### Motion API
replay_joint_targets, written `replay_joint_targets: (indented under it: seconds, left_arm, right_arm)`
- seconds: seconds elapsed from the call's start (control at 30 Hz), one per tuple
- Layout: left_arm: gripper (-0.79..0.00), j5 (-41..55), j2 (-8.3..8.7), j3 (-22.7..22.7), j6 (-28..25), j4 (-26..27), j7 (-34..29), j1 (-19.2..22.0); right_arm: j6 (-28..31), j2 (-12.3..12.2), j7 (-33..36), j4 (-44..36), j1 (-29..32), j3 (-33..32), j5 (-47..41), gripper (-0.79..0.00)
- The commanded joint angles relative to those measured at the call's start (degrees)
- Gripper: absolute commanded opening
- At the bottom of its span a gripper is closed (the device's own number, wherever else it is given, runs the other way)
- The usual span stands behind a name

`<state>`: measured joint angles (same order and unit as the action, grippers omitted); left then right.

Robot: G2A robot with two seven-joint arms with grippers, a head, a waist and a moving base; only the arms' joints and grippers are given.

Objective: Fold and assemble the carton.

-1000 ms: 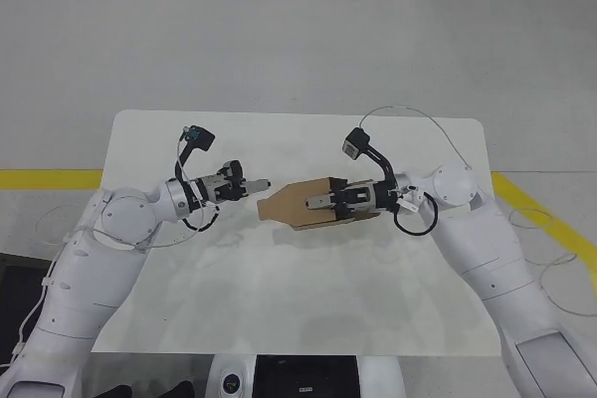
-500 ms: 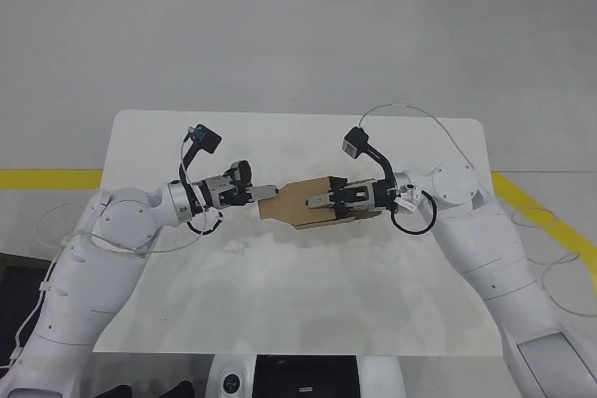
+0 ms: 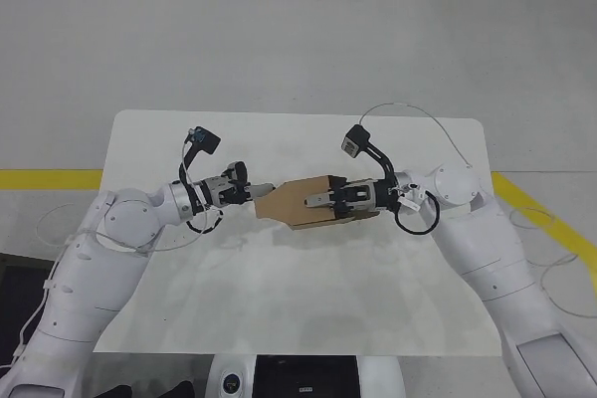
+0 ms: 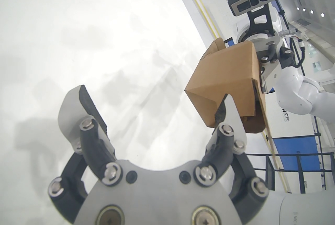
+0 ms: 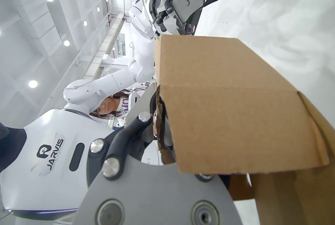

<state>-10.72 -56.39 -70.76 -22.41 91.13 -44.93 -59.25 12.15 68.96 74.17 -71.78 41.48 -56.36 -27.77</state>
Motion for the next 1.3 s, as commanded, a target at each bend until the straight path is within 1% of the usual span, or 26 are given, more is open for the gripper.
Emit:
replay_joint_targets:
  seconds: [0.0, 0.2, 0.3, 0.37, 0.43, 0.53, 0.7, 0.8, 0.93, 1.27]
  left_arm:
    - [0.000, 0.39, 0.07, -0.65, -0.13, 0.47, 0.55, -0.21]
    - [0.000, 0.47, 0.49, -3.42, 0.46, 1.78, 1.34, -0.97]
    - [0.000, 1.96, 0.63, -4.02, 0.12, 2.94, 0.32, -1.53]
    - [0.000, 3.00, 0.71, -3.63, -0.46, 4.02, -1.80, -1.90]
    - [0.000, 2.43, 0.77, -3.12, 0.03, 4.36, -3.37, -2.06]
    - [0.000, 2.70, 0.61, -2.01, 2.40, 3.17, -3.65, -1.92]
    - [0.000, 4.01, 0.23, -0.28, 5.35, 0.57, -4.49, -0.27]
    - [0.000, 4.63, 0.03, 0.84, 5.43, -0.48, -5.51, 0.70]
    - [0.000, 5.10, -0.22, 1.84, 5.55, -1.41, -5.33, 1.49]
    - [0.000, 7.51, -0.65, 3.27, 5.46, -2.41, -5.64, 2.37]
  right_arm:
    - [-0.31, -0.02, -0.24, 0.48, -0.22, 0.11, 0.93, -0.785]
    - [-1.33, -0.38, -1.63, 1.22, -0.28, -0.33, 4.15, -0.785]
    - [-2.04, -0.51, -2.27, 0.93, -0.08, -0.48, 5.02, -0.785]
    - [-2.10, -0.53, -3.20, 0.68, 0.03, -0.59, 5.36, -0.785]
    - [-1.73, -0.52, -4.33, 0.30, 0.05, -0.67, 5.85, -0.785]
    - [-0.22, -0.48, -5.35, -0.15, 0.29, -0.78, 5.88, -0.785]
    - [2.18, -0.62, -6.09, -0.60, 1.27, -1.49, 5.66, -0.785]
    - [3.01, -0.80, -6.32, -1.11, 1.85, -2.18, 5.41, -0.785]
    - [3.47, -0.95, -5.67, -1.94, 2.51, -2.72, 4.38, -0.785]
    - [4.36, -0.87, -4.78, -2.74, 2.98, -3.02, 1.16, -0.785]
